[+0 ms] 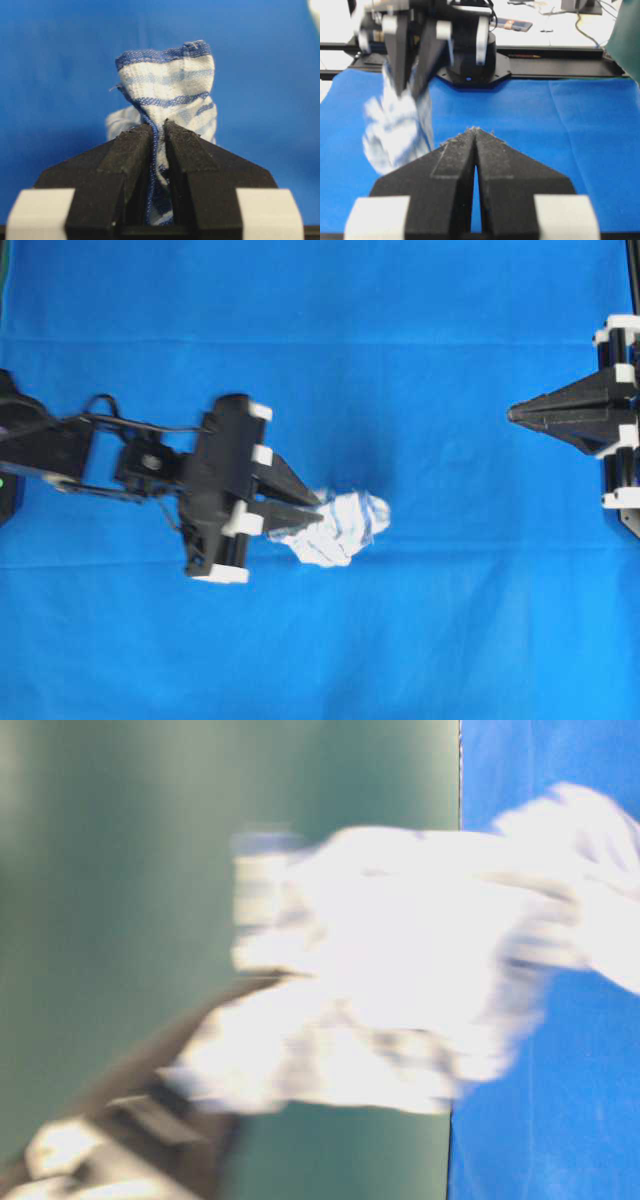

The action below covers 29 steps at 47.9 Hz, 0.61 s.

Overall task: Hand over the towel.
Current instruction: 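Lift the towel with the left gripper toward the table center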

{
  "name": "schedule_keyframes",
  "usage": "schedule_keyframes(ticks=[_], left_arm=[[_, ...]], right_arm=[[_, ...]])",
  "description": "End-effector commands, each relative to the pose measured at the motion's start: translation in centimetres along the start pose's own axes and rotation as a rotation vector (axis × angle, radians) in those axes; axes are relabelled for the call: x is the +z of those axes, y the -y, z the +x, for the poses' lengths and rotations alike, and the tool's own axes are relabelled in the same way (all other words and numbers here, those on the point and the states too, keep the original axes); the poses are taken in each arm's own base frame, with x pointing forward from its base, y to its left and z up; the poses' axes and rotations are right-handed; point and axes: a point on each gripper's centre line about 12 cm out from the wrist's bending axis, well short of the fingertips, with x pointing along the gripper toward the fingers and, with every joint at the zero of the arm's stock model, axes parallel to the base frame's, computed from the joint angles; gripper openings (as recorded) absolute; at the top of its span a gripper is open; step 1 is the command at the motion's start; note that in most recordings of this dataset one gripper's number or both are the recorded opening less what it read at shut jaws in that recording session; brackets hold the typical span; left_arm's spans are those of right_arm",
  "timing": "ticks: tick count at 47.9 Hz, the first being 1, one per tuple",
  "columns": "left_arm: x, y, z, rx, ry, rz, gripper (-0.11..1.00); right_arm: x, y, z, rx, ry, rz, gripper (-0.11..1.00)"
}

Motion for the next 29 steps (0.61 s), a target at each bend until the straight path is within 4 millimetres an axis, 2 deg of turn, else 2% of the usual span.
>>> schedule_keyframes(ticks=[1,6,13,29], left_arm=[[4.0,0.5,-2.6,-0.013,0.139,0.023,0.07],[5.6,0.5,-4.5,-0.009,0.222,0.062,0.07],[6.5,0.5,-6.1,0.003,0.318,0.127,0.07],[6.5,0.5,-6.3,0.007,0.335,0.148,0.07]], right_arm=[[1.2,0.0,0.3,0.0,0.029,-0.009,0.0],[1.3,0.1,0.3,-0.001,0.032,-0.012,0.0],[1.2,0.0,0.3,0.001,0.029,-0.011,0.0],[1.3,0.0,0.6,0.003,0.031,0.002,0.0]])
